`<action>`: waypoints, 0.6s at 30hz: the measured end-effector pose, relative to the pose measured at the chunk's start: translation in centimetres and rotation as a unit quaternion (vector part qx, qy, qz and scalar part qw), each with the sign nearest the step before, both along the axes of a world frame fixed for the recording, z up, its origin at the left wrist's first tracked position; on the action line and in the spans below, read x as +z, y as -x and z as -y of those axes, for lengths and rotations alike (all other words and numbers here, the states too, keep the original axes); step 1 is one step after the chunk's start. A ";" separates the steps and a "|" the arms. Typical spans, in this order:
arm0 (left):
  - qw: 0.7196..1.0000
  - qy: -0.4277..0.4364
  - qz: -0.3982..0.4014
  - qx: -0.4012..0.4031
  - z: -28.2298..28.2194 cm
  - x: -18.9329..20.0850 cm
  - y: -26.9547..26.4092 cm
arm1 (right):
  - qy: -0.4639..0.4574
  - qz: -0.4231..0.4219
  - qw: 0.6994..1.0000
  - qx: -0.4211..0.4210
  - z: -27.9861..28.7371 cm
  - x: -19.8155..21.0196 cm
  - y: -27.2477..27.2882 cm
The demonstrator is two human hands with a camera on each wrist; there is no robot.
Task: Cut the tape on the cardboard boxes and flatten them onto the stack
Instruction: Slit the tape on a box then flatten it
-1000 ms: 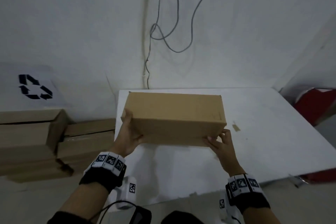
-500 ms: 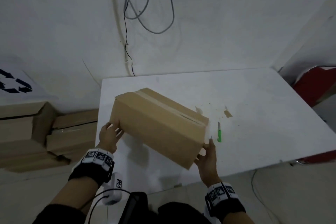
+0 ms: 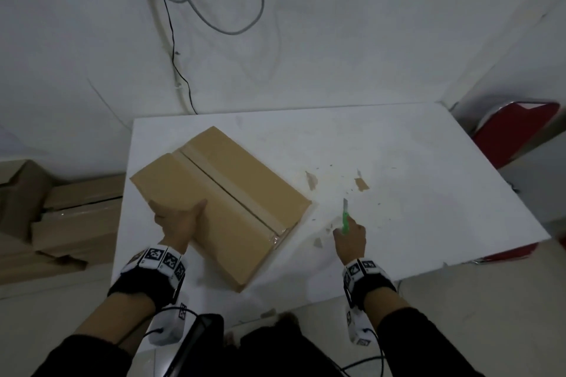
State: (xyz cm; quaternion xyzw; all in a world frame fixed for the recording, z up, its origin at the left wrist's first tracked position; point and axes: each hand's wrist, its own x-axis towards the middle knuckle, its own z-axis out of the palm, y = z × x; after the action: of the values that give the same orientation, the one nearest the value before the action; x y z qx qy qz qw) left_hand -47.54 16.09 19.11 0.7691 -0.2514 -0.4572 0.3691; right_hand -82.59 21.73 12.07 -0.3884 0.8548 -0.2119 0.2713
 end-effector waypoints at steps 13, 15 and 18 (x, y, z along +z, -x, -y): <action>0.994 0.110 -0.001 -0.012 -0.8 -2.1 4.7 | 0.050 0.066 0.995 0.055 2.0 -0.5 5.3; 0.993 0.117 0.014 -0.010 -1.2 -2.2 5.9 | 0.073 0.039 0.992 0.092 3.3 0.7 5.5; 0.989 0.103 0.096 -0.039 -1.7 -1.8 7.3 | 0.157 0.069 0.982 0.076 6.4 4.7 4.6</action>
State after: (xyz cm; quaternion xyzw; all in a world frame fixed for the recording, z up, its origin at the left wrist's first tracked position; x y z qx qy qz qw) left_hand -54.82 17.78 17.30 0.7570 -0.3606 -0.3673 0.4025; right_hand -87.17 15.38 16.79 -0.4747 0.7581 -0.3480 0.2807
